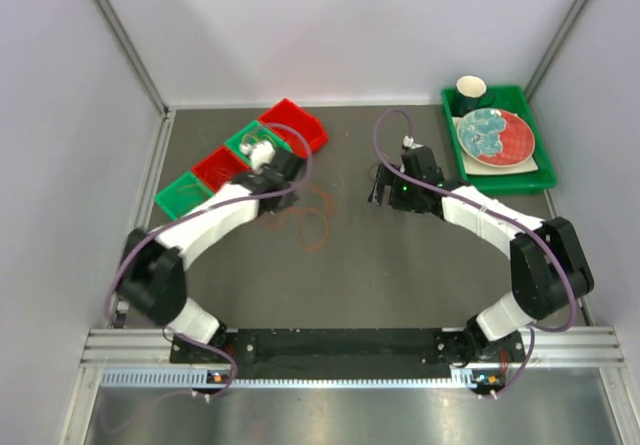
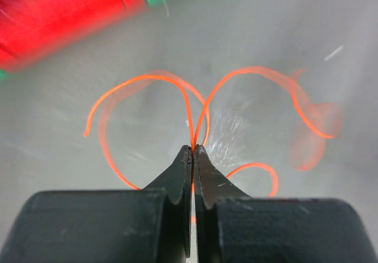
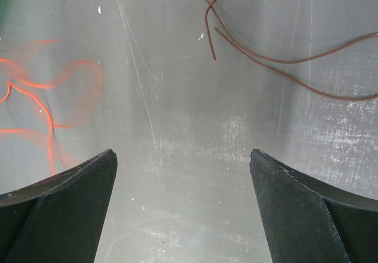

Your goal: Untangle the cables

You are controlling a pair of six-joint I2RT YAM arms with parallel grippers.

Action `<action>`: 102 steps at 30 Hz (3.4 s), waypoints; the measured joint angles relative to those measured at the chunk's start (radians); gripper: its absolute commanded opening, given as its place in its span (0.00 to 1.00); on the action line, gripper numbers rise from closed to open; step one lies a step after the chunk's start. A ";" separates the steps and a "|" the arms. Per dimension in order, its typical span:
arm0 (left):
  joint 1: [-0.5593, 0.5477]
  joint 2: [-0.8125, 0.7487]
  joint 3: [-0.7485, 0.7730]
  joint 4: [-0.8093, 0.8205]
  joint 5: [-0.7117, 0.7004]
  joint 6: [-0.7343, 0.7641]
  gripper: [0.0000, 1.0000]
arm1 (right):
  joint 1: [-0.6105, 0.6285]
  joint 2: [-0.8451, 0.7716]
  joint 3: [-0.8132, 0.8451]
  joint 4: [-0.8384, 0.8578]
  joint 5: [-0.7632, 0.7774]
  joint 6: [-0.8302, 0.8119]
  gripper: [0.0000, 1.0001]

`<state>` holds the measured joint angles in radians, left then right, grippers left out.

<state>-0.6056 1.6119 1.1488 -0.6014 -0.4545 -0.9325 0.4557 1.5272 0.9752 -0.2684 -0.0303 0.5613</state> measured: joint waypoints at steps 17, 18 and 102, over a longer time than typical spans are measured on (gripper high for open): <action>0.422 -0.524 0.221 -0.220 -0.102 0.366 0.00 | 0.000 0.027 0.001 0.047 -0.039 0.027 0.91; 0.430 -0.523 0.222 -0.225 -0.122 0.369 0.00 | 0.000 0.031 0.001 0.047 -0.044 0.028 0.91; 0.515 -0.149 -0.021 -0.045 0.092 0.431 0.35 | 0.002 0.060 0.000 0.081 -0.064 0.051 0.90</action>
<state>-0.0902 1.4631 1.1278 -0.6468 -0.3622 -0.5018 0.4580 1.5867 0.9756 -0.1875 -0.0944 0.6128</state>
